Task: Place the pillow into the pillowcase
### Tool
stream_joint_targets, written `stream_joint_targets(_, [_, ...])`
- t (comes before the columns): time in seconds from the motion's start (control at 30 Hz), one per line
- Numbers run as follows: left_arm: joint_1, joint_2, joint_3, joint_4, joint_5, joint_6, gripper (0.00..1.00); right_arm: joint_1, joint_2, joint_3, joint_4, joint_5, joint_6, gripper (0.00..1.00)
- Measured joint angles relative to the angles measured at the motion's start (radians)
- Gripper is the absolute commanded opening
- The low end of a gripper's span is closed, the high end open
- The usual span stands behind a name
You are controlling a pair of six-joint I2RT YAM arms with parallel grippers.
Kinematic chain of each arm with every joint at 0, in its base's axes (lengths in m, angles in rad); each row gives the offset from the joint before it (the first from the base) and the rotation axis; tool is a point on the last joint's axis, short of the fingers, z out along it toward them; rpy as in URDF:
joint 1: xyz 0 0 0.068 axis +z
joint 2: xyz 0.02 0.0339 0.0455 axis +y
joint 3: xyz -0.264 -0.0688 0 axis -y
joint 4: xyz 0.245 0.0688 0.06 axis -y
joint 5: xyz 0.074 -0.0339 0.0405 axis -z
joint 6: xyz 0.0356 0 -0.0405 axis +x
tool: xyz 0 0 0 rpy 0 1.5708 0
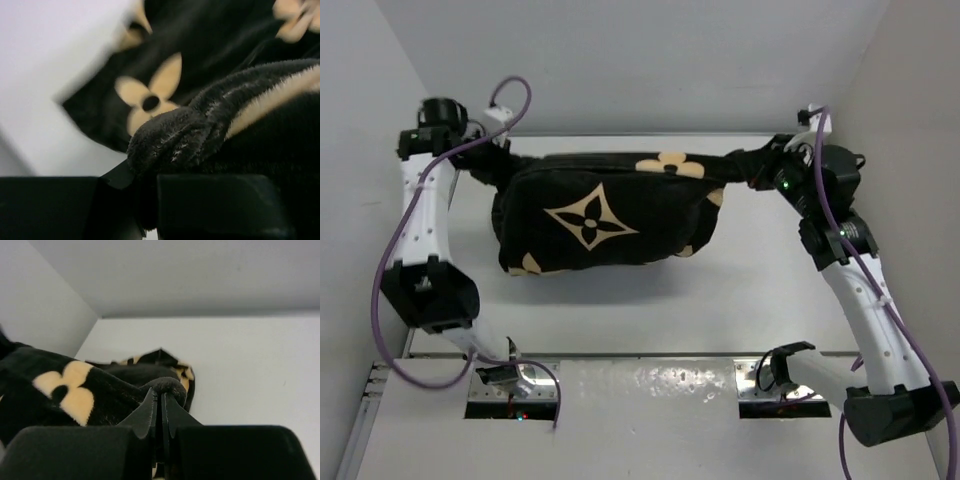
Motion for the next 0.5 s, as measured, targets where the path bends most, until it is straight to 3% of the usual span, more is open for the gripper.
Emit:
stream_joint_targets(0.13, [0.022,0.108,-0.203,-0.087,-0.015,0.025,0.0,0.003,-0.018,-0.15,0.004,-0.06,0.046,0.0])
stream_joint_targets(0.23, [0.003,0.105,-0.187,-0.186,-0.038,0.021,0.0,-0.002,0.014,-0.185,-0.011,-0.089,0.084,0.0])
stream_joint_targets(0.33, [-0.034,0.177,0.04,-0.241,-0.06,-0.015,0.0,-0.025,0.171,-0.037,-0.027,-0.104,0.134,0.0])
stream_joint_targets(0.4, [-0.057,0.307,0.358,-0.264,-0.068,-0.064,0.0,-0.038,0.319,0.166,-0.038,-0.108,0.163,0.0])
stream_joint_targets(0.47, [-0.059,0.423,0.677,-0.189,-0.087,-0.124,0.0,-0.049,0.45,0.41,-0.028,-0.103,0.18,0.0])
stream_joint_targets(0.5, [-0.05,0.414,0.698,-0.098,-0.098,-0.151,0.0,-0.054,0.483,0.502,-0.02,-0.099,0.186,0.0])
